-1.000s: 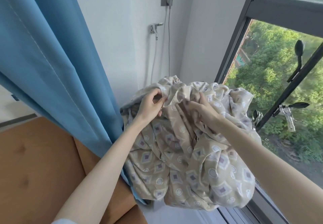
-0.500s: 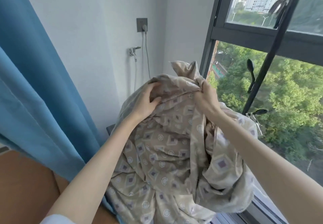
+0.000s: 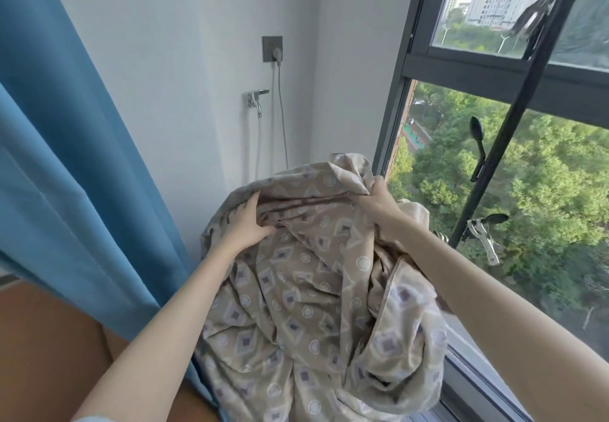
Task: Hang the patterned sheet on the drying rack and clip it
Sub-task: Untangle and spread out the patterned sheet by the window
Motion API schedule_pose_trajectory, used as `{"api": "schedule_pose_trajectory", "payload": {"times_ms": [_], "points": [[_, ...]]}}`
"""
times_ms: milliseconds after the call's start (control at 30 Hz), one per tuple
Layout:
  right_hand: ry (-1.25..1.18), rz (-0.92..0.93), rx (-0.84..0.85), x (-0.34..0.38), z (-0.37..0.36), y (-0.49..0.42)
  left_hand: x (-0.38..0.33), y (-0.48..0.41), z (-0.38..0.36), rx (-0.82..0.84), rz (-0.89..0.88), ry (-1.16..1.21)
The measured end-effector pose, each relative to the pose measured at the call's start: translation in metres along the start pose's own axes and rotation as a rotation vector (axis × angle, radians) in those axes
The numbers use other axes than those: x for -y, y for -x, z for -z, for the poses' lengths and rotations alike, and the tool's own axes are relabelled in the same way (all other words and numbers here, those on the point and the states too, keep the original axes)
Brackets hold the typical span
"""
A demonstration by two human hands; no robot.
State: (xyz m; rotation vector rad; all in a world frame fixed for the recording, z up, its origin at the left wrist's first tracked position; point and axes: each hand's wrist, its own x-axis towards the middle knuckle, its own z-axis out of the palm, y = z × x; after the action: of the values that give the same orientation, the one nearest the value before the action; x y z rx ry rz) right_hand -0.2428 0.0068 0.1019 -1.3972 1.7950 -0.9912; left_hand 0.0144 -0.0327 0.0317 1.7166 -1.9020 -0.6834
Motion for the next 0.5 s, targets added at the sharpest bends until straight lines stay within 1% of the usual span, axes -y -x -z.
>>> {"api": "schedule_pose_trajectory", "payload": {"times_ms": [67, 100, 167, 267, 333, 400, 433, 500], "points": [[0.051, 0.06, -0.046, -0.003, -0.002, 0.003, 0.008, 0.007, -0.006, -0.109, 0.054, 0.036], [0.077, 0.104, -0.074, -0.002, -0.004, 0.004, 0.008, 0.011, -0.007, -0.168, 0.052, 0.053], [0.103, 0.191, -0.088, 0.004, -0.005, 0.007, 0.001, 0.015, -0.004, -0.253, -0.025, 0.101], [0.0, 0.264, 0.011, 0.012, -0.004, 0.01, -0.02, 0.014, 0.002, -0.328, -0.174, 0.208], [-0.101, 0.279, 0.057, 0.014, -0.001, 0.015, -0.034, 0.005, 0.01, -0.294, -0.188, 0.179], [-0.137, 0.283, 0.068, 0.016, 0.005, 0.021, -0.041, -0.005, 0.015, -0.171, -0.137, -0.003], [-0.145, 0.276, 0.069, 0.018, 0.009, 0.024, -0.044, -0.007, 0.015, -0.147, -0.114, -0.068], [-0.136, 0.237, 0.081, 0.019, 0.019, 0.025, -0.047, -0.01, 0.012, -0.203, -0.086, -0.058]]}}
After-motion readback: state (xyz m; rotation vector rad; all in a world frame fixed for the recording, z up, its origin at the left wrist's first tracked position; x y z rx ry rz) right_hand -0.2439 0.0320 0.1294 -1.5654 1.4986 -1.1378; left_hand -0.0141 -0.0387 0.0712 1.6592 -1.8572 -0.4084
